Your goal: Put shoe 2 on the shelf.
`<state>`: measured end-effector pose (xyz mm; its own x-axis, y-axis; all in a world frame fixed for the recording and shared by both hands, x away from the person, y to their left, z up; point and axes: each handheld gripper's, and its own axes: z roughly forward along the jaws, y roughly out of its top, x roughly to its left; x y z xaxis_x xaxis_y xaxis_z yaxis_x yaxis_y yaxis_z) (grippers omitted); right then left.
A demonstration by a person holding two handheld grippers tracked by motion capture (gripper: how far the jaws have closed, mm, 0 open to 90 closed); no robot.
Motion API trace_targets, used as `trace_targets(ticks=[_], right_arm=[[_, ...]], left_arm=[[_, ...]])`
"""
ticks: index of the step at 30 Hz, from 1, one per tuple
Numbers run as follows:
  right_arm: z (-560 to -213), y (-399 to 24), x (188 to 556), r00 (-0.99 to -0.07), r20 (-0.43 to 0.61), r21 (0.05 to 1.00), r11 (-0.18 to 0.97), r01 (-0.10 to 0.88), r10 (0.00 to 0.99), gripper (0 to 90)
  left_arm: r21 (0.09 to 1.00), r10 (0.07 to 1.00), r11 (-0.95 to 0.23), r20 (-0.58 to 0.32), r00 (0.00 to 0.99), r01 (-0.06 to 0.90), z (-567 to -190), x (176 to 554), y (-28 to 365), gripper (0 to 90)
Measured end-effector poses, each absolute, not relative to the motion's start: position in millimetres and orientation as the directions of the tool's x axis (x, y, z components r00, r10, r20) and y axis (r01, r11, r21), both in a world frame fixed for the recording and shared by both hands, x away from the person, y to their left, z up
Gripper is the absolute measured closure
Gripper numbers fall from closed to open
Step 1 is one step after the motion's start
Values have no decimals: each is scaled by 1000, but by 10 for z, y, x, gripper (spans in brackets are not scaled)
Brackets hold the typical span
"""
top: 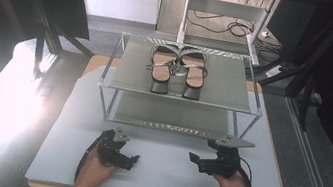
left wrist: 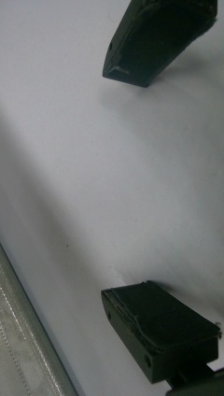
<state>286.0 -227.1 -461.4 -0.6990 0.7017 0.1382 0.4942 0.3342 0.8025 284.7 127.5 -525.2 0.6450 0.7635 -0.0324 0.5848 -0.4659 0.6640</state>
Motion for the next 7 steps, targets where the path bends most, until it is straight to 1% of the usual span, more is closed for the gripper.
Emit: trace_targets(ticks=[1,5,7], right_arm=[[-4614,-2271,2860,-699,138,803,334,494,702,121],[-4894,-2276,2831,-702,110,769,388,508,703,121],[-4919,-2275,2830,-708,104,761,402,509,699,120]], left_arm=[[664,763,-466,-32,645,585,-5252,2847,1275,0],[664,765,-465,-32,644,585,-5252,2846,1271,0],[664,764,-465,-31,644,585,-5252,2846,1270,0]])
